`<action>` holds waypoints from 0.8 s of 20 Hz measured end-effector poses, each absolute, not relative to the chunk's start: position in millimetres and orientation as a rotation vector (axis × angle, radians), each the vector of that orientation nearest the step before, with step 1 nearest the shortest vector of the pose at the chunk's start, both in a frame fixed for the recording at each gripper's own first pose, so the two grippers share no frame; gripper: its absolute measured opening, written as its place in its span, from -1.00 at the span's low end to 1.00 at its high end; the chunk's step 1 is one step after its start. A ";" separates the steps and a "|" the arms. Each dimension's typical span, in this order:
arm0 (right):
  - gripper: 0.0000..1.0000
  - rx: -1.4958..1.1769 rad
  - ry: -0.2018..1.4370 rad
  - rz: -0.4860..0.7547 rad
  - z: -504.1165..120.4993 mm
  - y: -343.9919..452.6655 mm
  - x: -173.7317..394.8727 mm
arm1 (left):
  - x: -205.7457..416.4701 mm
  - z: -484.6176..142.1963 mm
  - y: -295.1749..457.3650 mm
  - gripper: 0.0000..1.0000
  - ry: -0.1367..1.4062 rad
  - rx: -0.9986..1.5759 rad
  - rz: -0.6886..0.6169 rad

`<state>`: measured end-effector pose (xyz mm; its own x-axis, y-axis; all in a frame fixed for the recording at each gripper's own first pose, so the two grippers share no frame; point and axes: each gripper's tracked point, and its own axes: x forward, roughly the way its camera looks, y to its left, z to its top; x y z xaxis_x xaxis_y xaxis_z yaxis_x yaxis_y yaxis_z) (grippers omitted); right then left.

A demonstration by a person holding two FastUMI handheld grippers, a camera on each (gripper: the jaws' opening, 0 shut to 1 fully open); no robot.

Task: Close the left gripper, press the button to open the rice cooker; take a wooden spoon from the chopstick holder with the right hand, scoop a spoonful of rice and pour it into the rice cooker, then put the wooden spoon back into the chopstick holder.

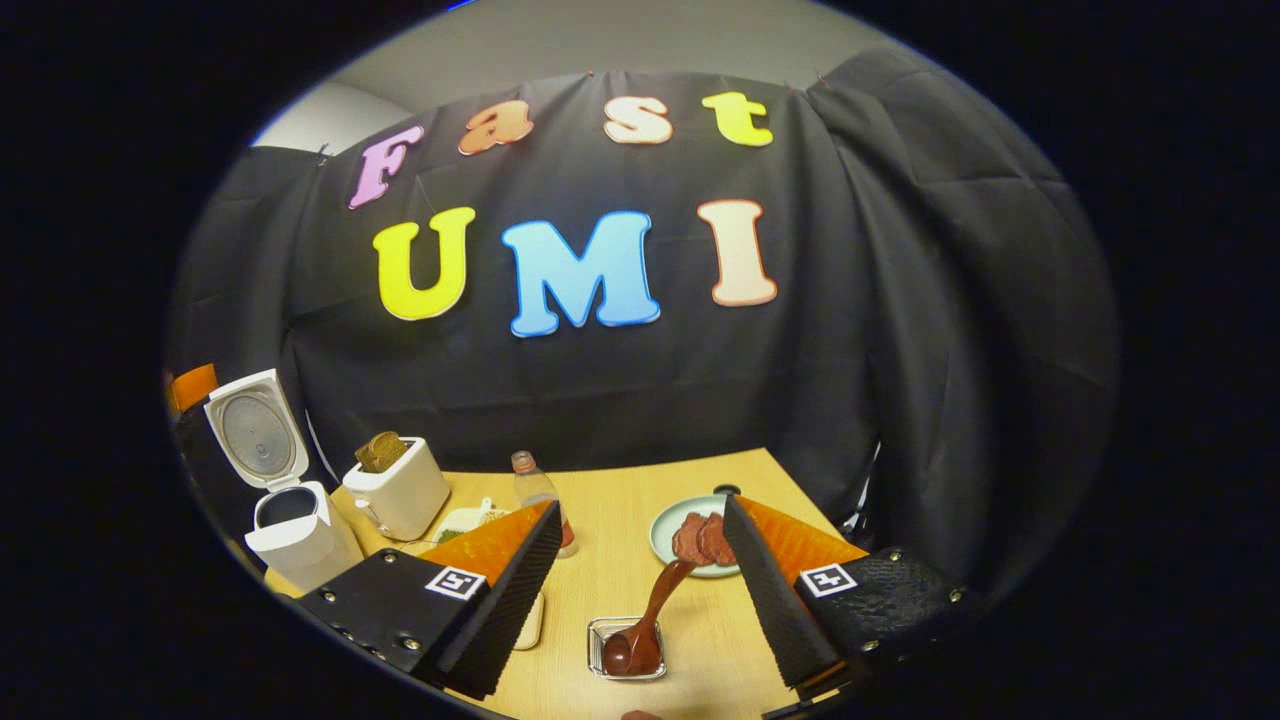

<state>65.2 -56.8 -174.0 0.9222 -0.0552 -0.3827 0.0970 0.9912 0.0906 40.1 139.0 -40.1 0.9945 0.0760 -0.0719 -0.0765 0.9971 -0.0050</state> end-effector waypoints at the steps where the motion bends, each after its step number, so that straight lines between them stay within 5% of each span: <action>1: 0.96 0.145 0.422 -0.084 -186.9 -59.2 67.8 | 38.9 -40.4 139.1 0.95 0.074 0.006 0.081; 16: 0.94 0.278 0.740 -0.089 -337.1 -77.9 127.1 | 19.6 -67.5 152.1 0.93 0.162 0.055 0.177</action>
